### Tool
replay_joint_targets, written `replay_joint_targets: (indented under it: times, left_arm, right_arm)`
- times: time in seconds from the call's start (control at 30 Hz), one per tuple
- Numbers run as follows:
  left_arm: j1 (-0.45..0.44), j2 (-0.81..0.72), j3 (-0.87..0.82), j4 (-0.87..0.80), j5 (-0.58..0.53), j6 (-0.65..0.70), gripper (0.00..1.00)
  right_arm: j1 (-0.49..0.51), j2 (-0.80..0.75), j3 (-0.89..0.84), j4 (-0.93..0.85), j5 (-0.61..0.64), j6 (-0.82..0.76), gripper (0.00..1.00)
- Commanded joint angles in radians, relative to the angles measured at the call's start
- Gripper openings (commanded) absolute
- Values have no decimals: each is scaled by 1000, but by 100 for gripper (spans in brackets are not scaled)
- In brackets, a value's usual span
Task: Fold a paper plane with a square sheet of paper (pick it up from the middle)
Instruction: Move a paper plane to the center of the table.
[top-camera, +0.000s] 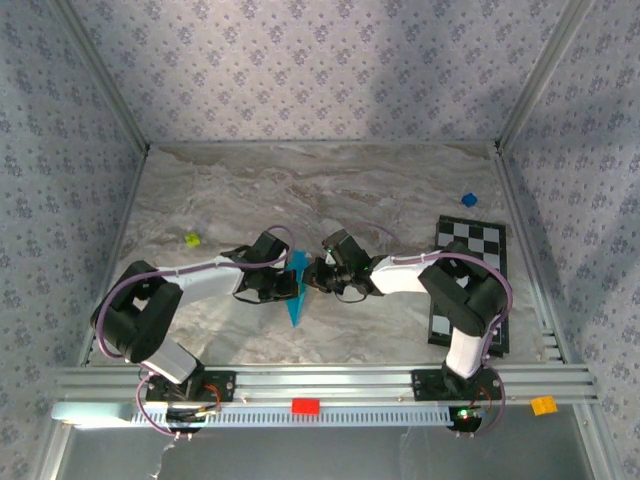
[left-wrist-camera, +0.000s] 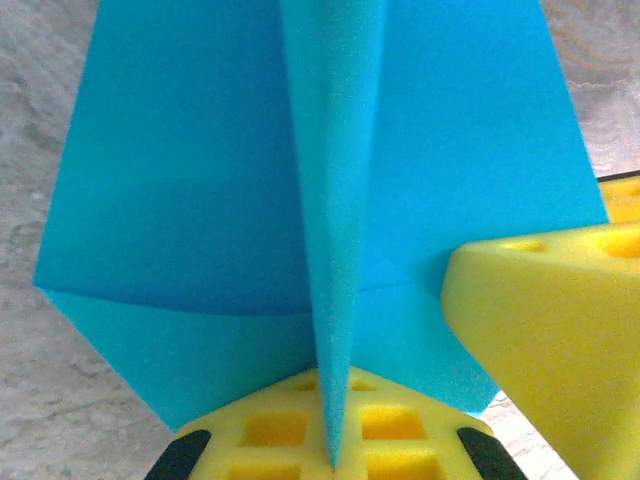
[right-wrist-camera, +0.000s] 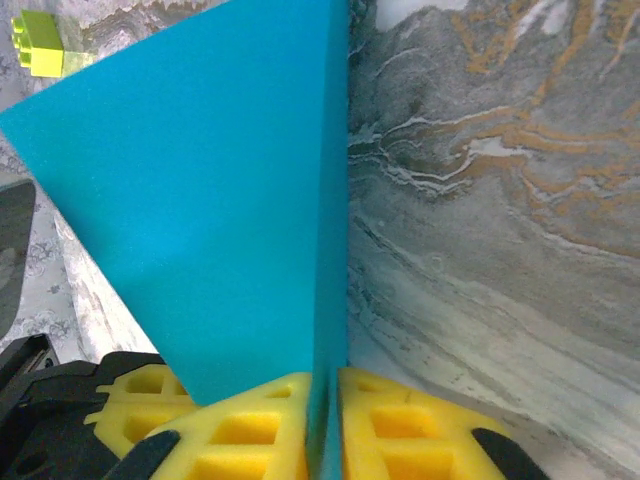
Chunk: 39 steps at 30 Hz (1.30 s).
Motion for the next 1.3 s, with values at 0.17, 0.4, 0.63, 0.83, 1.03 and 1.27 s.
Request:
replay_joint_targets:
  times: [0.17, 0.4, 0.63, 0.83, 1.03, 1.27]
  left_arm:
    - [-8, -2, 127, -222, -156, 79, 3]
    - [-9, 88, 229, -330, -221, 119, 3]
    - [-9, 163, 277, -355, -225, 131, 5]
    - [-15, 180, 283, -351, -232, 124, 10]
    - [-22, 190, 285, -353, -239, 121, 14]
    - [-25, 206, 276, -343, -253, 109, 15]
  right_arm:
    - [-22, -99, -27, -115, 71, -51, 30]
    - [-48, -208, -94, -162, 143, -52, 37]
    - [-63, -272, -144, -174, 170, -52, 38]
    - [-69, -284, -170, -167, 175, -50, 38]
    - [-74, -284, -182, -161, 171, -49, 38]
    - [-76, -280, -187, -152, 167, -48, 38]
